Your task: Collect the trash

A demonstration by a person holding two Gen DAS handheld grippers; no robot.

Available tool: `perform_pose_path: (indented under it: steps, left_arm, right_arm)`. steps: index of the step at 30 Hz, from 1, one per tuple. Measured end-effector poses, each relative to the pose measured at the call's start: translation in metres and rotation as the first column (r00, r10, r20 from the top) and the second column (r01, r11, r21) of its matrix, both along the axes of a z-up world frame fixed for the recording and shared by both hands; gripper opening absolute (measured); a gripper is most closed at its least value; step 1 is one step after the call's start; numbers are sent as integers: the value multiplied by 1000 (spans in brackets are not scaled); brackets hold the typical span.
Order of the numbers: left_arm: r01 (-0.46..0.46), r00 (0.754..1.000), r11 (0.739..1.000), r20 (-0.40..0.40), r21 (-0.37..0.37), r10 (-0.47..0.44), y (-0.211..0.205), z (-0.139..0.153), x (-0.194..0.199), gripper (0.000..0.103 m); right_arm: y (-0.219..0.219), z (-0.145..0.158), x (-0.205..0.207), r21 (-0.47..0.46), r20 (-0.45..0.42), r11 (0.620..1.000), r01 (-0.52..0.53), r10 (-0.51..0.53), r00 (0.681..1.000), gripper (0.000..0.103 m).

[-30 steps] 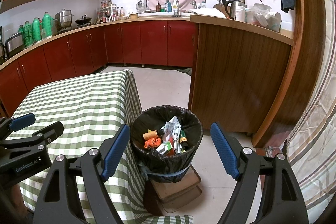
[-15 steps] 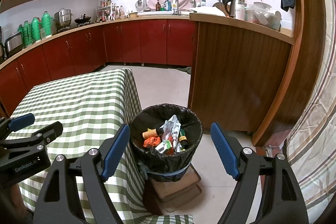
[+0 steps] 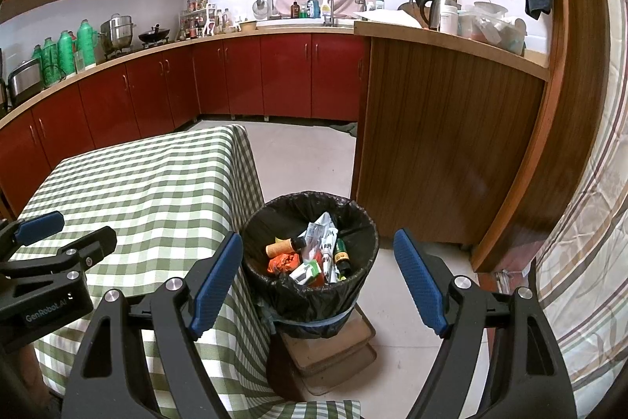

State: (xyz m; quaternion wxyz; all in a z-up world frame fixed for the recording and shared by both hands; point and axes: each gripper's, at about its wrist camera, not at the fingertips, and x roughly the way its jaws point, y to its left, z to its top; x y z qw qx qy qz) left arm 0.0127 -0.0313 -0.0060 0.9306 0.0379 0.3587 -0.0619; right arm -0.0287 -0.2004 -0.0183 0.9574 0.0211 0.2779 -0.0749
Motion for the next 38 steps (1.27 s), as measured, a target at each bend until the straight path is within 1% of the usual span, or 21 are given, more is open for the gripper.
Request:
perform_pose_path:
  steps: [11, 16, 18, 23, 29, 32, 38]
  left_arm:
    - [4, 1000, 1000, 8, -1, -4, -1, 4, -1, 78]
    - [2, 1000, 1000, 17, -1, -2, -1, 6, -2, 80]
    - [4, 1000, 1000, 25, 0, -4, -1, 8, -3, 87]
    - [10, 999, 1000, 45, 3, -11, -4, 11, -5, 93]
    - [20, 999, 1000, 50, 23, -21, -7, 11, -5, 93]
    - [0, 999, 999, 47, 38, -2, -5, 11, -3, 94]
    - [-21, 999, 999, 29, 45, 20, 9, 9, 2, 94]
  right_arm:
    - [0, 0, 0, 2, -1, 1000, 0, 0, 1000, 77]
    - [0, 1, 1, 1, -1, 1000, 0, 0, 1000, 77]
    - [0, 1, 1, 1, -1, 1000, 0, 0, 1000, 77]
    - [1, 1, 1, 1, -2, 1000, 0, 0, 1000, 77]
    - [1, 0, 0, 1, -1, 1000, -1, 1, 1000, 77]
    - [1, 0, 1, 3, -2, 1000, -1, 1, 1000, 77]
    - [6, -4, 1, -7, -7, 1000, -10, 10, 1000, 78]
